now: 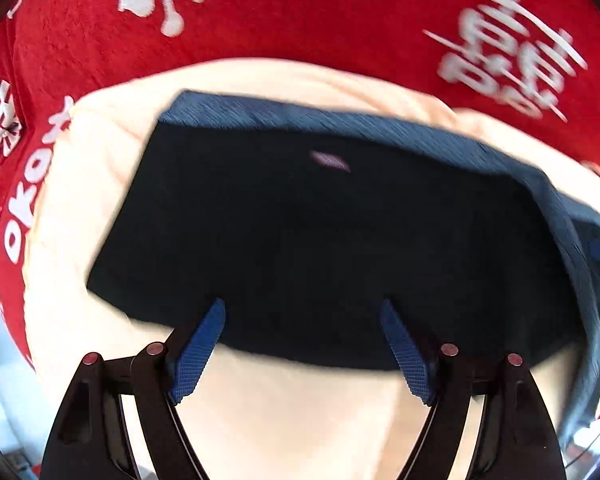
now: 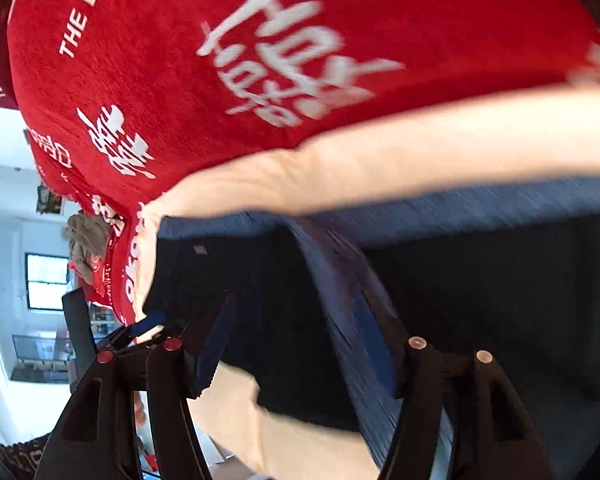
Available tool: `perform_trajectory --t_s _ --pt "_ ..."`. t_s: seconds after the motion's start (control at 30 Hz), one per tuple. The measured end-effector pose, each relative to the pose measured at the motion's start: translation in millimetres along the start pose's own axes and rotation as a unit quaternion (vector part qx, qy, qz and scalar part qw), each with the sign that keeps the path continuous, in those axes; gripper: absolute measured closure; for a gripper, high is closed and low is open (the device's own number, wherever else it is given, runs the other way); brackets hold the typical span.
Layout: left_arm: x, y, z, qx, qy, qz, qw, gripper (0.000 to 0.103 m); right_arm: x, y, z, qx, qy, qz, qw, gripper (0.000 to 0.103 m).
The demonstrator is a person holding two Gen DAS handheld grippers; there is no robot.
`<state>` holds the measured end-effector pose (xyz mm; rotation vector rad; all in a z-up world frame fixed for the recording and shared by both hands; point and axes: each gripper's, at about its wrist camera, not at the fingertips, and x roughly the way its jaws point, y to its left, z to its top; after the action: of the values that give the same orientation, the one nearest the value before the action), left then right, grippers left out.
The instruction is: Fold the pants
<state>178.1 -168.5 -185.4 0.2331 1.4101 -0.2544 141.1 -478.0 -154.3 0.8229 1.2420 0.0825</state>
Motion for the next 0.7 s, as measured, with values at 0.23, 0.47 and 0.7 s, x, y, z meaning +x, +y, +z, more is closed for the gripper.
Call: perform_trajectory --t_s 0.23,0.47,0.7 --pt "-13.6 -66.3 -41.1 0.064 0.026 -0.069 0.9952 0.022 -63.0 -57.3 -92.2 0.103 -0.035 -0.036 0.993 0.036" --pt "-17.2 -137.2 -60.1 0.123 0.038 -0.161 0.9785 0.022 -101.3 -117.9 -194.3 0.195 -0.082 -0.077 0.974 0.036" --pt "-25.8 -205.9 -85.5 0.171 0.049 -0.216 0.9600 0.022 -128.6 -167.7 -275.2 0.260 -0.124 -0.129 0.949 0.036"
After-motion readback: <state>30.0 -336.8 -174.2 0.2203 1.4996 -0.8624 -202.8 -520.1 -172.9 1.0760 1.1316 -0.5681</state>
